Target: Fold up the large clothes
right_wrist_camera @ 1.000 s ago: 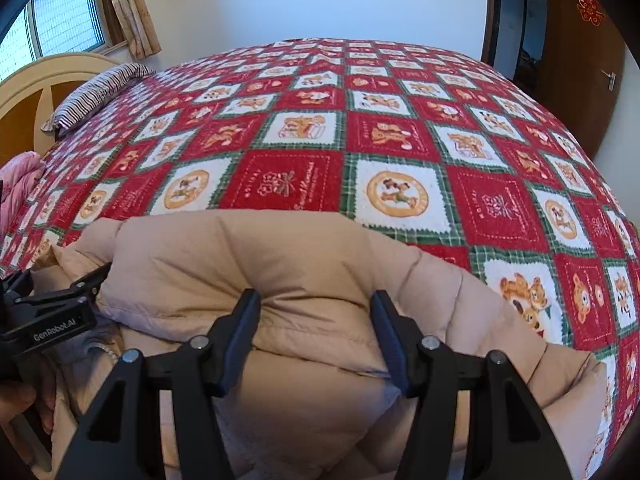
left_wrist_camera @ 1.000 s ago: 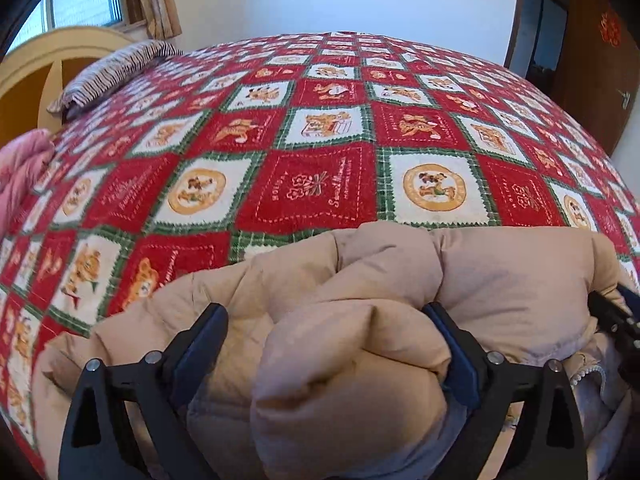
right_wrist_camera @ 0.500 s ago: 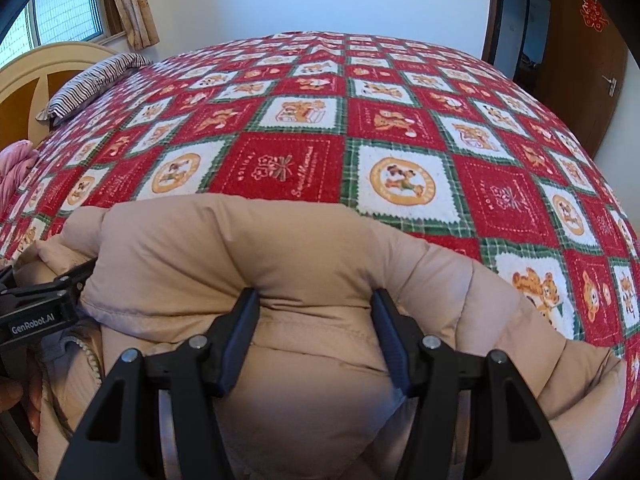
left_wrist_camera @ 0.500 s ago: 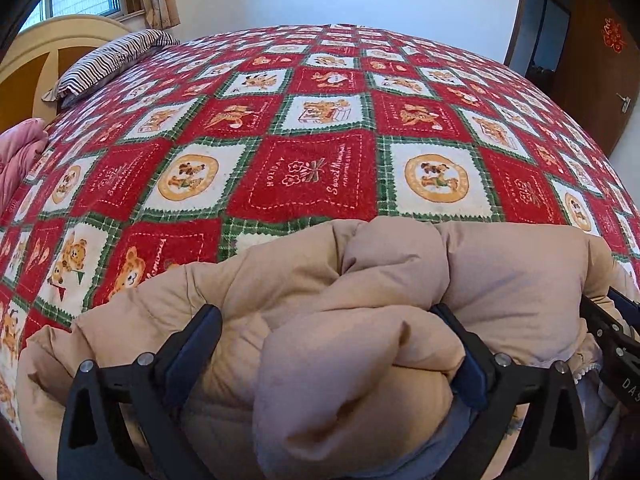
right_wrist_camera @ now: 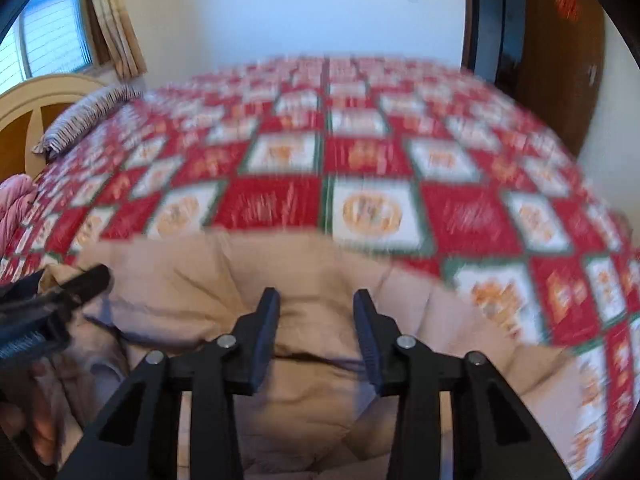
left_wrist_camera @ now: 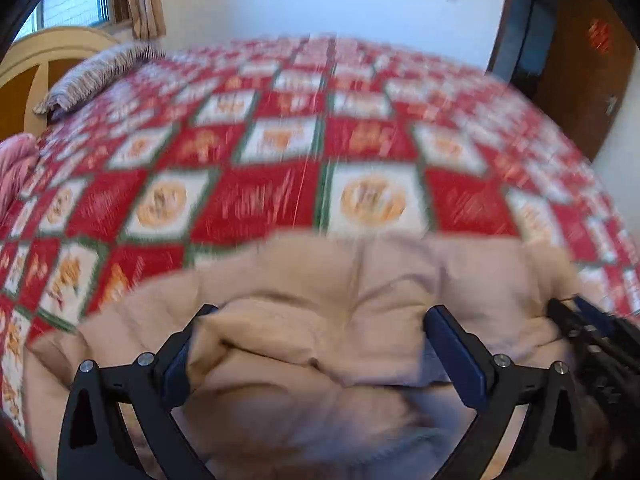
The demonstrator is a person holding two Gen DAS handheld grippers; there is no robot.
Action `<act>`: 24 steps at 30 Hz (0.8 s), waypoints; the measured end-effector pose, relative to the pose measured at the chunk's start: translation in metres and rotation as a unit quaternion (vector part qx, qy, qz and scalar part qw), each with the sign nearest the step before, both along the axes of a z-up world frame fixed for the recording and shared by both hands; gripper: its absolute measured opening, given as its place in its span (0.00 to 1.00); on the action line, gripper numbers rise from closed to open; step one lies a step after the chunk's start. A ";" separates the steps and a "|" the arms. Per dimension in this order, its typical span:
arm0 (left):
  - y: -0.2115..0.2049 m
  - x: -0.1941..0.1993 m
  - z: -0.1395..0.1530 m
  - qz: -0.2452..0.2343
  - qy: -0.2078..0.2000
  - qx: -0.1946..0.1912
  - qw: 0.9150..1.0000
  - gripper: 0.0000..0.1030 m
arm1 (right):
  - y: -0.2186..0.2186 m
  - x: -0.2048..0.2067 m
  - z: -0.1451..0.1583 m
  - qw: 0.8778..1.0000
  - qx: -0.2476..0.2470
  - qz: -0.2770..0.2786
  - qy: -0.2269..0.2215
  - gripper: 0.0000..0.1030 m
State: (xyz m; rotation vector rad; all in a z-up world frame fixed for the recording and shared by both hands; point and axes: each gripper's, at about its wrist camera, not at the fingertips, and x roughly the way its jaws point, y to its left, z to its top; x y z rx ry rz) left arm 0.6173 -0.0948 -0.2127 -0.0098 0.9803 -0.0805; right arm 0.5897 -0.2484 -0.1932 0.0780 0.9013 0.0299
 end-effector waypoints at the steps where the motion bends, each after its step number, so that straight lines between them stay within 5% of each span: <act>1: 0.002 0.003 -0.008 0.000 0.011 -0.012 1.000 0.99 | 0.000 0.001 -0.005 1.000 0.001 0.003 0.008 0.41; 24: -0.005 0.001 -0.018 0.011 -0.016 0.015 1.000 0.99 | 0.007 0.001 -0.020 1.000 -0.028 0.009 0.002 0.42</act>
